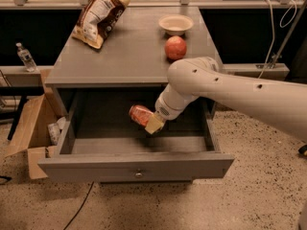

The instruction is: Place coke can into top drawer

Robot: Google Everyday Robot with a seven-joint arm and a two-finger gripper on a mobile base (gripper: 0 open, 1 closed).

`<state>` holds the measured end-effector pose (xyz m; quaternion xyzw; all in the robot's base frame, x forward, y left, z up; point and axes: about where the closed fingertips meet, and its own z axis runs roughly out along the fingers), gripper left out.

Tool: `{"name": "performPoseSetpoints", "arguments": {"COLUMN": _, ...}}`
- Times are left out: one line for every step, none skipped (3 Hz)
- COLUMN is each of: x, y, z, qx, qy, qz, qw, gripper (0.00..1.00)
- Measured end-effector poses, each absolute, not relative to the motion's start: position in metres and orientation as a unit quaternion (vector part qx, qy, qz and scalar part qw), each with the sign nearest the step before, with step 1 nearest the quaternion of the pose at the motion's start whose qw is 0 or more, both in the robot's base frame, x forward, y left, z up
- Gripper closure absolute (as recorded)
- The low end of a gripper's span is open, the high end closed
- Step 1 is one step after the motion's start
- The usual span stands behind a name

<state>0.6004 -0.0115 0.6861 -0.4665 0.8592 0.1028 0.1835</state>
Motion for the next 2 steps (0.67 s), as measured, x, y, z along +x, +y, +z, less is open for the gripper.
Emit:
{"name": "performPoseSetpoints", "arguments": {"x": 0.599, "y": -0.010, "z": 0.675, "qx": -0.460, "qy": 0.862, "qz": 0.109, "qw": 0.185, "gripper": 0.26}}
{"name": "performPoseSetpoints", "arguments": {"x": 0.598, "y": -0.004, "z": 0.663, "qx": -0.456, "qy": 0.861, "qz": 0.119, "qw": 0.189, "gripper": 0.04}}
